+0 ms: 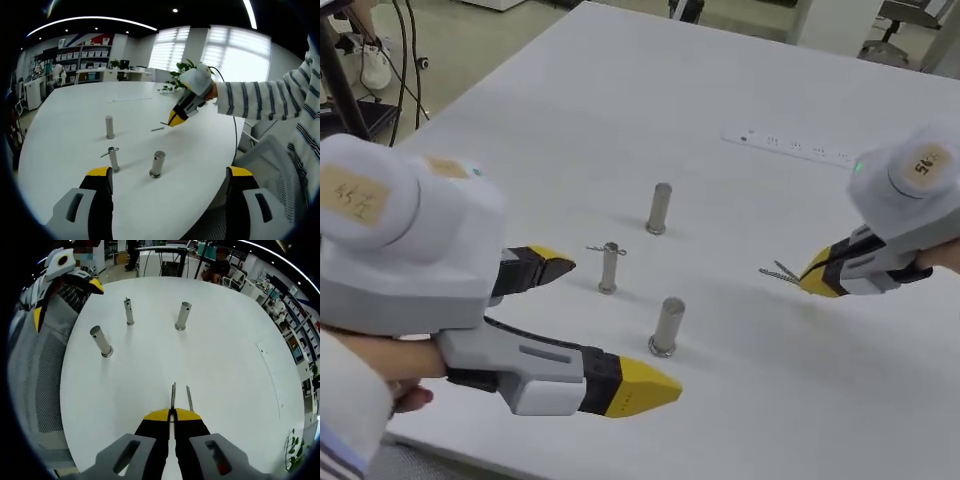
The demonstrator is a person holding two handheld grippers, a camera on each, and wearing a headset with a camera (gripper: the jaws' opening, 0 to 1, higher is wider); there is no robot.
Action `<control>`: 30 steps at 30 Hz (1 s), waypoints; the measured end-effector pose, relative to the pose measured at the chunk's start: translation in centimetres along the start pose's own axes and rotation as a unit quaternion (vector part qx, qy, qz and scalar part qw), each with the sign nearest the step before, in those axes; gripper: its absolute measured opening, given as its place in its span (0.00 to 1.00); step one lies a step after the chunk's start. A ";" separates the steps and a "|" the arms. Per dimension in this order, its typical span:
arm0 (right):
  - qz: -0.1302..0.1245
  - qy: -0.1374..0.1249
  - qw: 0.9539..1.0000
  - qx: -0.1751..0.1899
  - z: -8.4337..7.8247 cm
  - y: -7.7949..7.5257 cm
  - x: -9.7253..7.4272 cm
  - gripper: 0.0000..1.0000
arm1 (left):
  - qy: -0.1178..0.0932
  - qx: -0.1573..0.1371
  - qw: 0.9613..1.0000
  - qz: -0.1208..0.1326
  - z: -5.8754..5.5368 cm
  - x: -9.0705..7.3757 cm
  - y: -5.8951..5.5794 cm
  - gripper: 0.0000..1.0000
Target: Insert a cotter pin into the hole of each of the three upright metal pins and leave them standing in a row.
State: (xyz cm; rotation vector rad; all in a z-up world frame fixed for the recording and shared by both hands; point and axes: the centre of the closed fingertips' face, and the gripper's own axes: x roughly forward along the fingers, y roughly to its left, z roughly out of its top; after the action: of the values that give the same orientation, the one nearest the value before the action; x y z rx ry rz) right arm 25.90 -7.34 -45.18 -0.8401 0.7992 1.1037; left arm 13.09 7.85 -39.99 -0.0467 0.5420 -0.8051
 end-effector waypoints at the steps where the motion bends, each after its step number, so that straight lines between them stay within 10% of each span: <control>1: -0.004 -0.006 1.000 -0.006 0.3 0.3 -0.4 0.00 | 0.001 -0.002 1.000 0.000 0.0 0.1 0.0 0.92; 15: -0.046 -0.076 0.995 -0.050 3.2 3.2 -4.1 0.00 | -0.007 -0.013 1.000 -0.021 1.4 0.7 -0.4 0.87; 30: -0.110 -0.113 0.979 -0.126 6.6 5.7 -6.8 0.00 | -0.031 -0.035 0.998 -0.045 3.4 2.3 -0.7 0.81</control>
State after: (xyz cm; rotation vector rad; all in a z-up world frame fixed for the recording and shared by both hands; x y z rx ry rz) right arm 19.58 -3.08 -37.19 -0.9703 0.3710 1.0913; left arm 15.52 5.21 -37.86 -0.1609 0.5126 -0.8696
